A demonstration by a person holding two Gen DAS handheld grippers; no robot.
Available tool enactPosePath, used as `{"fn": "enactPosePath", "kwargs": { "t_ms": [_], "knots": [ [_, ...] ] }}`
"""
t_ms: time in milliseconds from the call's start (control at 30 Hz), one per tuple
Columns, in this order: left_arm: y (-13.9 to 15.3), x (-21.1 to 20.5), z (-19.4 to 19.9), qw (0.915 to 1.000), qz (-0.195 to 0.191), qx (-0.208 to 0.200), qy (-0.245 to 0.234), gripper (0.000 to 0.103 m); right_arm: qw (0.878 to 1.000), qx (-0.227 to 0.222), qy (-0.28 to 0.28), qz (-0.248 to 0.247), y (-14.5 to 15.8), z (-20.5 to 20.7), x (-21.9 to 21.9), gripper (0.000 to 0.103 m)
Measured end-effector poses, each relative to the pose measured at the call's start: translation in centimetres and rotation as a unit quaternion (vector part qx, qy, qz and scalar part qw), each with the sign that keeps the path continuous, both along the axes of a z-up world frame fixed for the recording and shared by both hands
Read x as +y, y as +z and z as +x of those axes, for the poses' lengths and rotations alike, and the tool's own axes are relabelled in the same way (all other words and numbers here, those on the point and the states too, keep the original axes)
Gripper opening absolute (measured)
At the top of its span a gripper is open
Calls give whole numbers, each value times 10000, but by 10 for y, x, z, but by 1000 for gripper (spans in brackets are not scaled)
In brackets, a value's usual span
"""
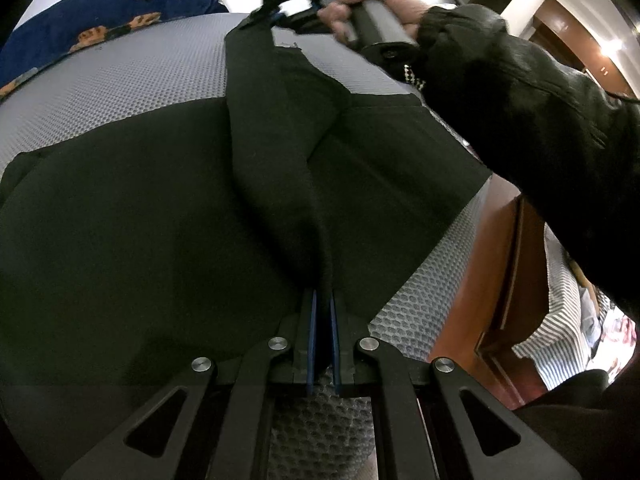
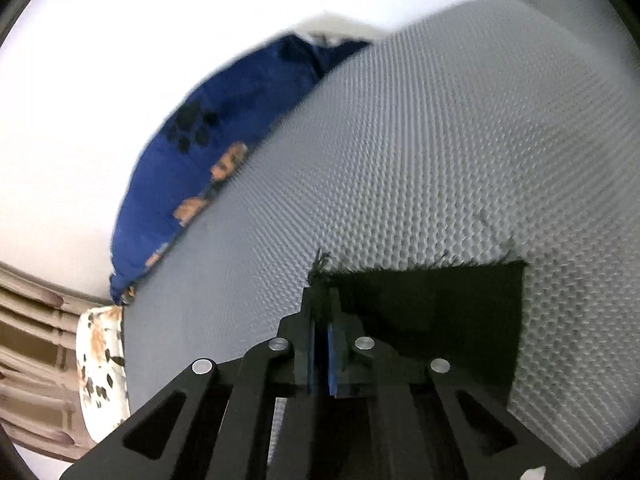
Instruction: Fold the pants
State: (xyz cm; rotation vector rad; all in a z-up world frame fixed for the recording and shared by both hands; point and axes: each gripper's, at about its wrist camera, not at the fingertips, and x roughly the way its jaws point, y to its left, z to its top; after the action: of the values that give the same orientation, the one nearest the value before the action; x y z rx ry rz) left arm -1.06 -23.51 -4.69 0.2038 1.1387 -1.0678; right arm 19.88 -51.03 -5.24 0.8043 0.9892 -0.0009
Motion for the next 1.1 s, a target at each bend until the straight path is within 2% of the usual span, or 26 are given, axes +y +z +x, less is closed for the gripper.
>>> {"fn": "enactPosePath", "kwargs": {
  "t_ms": [167,367,533,700,833,1100],
  "knots": [
    [3,-2,2,10000,-11,-15,-35,6,9980,-347,-189,-487,47,-48,-15,4],
    [9,-6,-1,9996,-89,-212,-151,6,9895,-352,-909,-1066,86,-161,-60,4],
    [13,-11,-4,9983,-10,-481,-327,6,9805,24,-1524,-1240,71,-258,-88,4],
    [8,-20,-13,9956,238,-707,-563,7,9707,557,-1988,-1228,27,-326,-91,3],
    [4,-21,-20,9936,334,-837,-688,7,9671,757,-2169,-1096,-3,-352,-92,3],
    [7,-21,-22,9914,347,-881,-902,7,9637,636,-2353,-1086,-2,-377,-88,3]
  ]
}}
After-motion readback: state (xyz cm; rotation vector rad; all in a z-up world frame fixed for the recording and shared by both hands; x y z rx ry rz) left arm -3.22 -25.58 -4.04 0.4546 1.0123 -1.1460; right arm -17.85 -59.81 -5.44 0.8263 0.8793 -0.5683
